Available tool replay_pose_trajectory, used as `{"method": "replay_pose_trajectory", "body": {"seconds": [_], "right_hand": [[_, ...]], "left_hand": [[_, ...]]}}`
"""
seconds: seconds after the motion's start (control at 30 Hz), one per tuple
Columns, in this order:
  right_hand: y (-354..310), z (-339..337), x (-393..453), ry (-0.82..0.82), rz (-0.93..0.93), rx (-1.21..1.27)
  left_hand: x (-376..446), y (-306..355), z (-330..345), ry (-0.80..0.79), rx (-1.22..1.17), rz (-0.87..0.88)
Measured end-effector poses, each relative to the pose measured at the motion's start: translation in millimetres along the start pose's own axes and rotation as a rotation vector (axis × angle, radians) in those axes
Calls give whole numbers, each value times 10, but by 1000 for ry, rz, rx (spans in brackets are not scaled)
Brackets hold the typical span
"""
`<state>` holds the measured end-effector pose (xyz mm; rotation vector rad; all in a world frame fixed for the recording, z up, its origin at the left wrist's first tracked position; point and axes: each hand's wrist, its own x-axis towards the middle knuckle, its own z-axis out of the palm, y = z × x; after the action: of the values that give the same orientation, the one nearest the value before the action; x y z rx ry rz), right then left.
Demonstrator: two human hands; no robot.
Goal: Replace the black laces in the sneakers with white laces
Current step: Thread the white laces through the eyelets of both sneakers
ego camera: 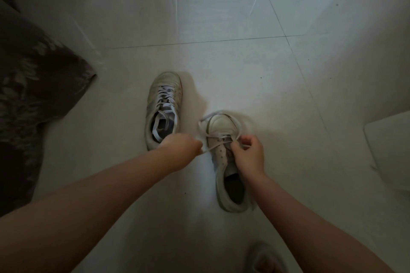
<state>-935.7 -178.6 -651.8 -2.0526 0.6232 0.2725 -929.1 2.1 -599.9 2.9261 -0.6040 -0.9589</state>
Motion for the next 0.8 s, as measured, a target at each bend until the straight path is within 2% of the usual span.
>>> {"method": "replay_pose_trajectory", "body": {"seconds": [0.1, 0.2, 0.27, 0.3, 0.37, 0.43, 0.47, 0.57, 0.63, 0.8], "right_hand": [[-17, 20, 47, 8, -1, 11], [-21, 26, 70, 56, 28, 48], [-14, 25, 78, 75, 41, 61], [-10, 25, 75, 75, 39, 59], [-9, 31, 78, 60, 34, 57], [-11, 26, 81, 34, 38, 42], [-11, 25, 82, 20, 38, 37], [-13, 19, 73, 12, 21, 24], [-15, 12, 71, 23, 2, 11], [26, -14, 119, 19, -28, -17]], "left_hand": [[40, 93, 91, -181, 233, 2], [88, 232, 288, -406, 301, -25], [88, 274, 387, -469, 384, 6], [81, 260, 390, -419, 412, 40], [104, 204, 300, -175, 329, 89], [161, 199, 103, 70, 2, 13], [214, 197, 16, 144, -195, -60], [378, 287, -92, 161, -598, -218], [409, 368, -78, 163, -594, -231], [413, 436, -44, 283, -561, -157]]}}
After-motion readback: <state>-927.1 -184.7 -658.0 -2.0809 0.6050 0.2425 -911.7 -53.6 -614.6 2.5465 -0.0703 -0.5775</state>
